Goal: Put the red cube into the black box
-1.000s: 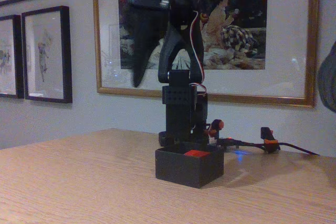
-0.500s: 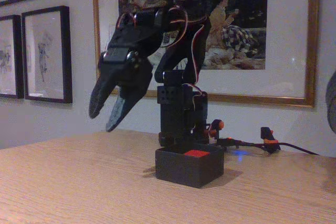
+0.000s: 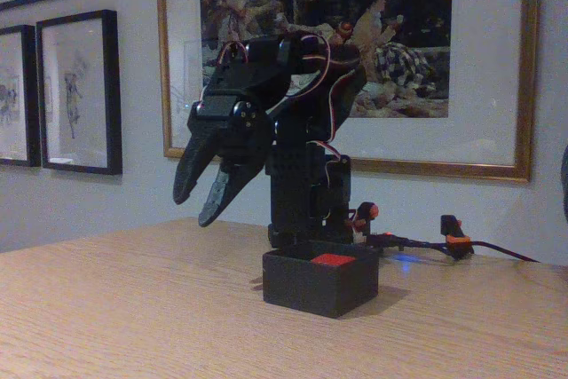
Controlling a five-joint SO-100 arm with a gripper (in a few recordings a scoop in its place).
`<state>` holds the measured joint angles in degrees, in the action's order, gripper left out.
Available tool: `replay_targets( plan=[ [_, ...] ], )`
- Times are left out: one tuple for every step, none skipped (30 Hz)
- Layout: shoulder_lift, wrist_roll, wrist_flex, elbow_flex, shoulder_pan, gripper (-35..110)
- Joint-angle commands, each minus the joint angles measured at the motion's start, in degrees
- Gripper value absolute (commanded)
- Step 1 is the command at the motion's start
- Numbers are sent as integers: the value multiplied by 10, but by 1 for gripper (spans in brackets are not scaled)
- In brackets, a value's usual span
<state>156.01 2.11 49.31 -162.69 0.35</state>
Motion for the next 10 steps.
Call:
replay_targets(
  plan=[
    [41, 1, 26, -17, 4, 16],
    [47, 4, 31, -18, 4, 16],
    [50, 8, 32, -19, 4, 17],
    [54, 11, 32, -19, 3, 17],
    [60, 11, 33, -19, 2, 17],
    [64, 11, 33, -19, 1, 17],
    [69, 11, 33, -21, 1, 17],
    [76, 11, 35, -24, 0, 18],
    [77, 11, 36, -26, 0, 18],
    [78, 11, 36, -29, 0, 18]
  ],
)
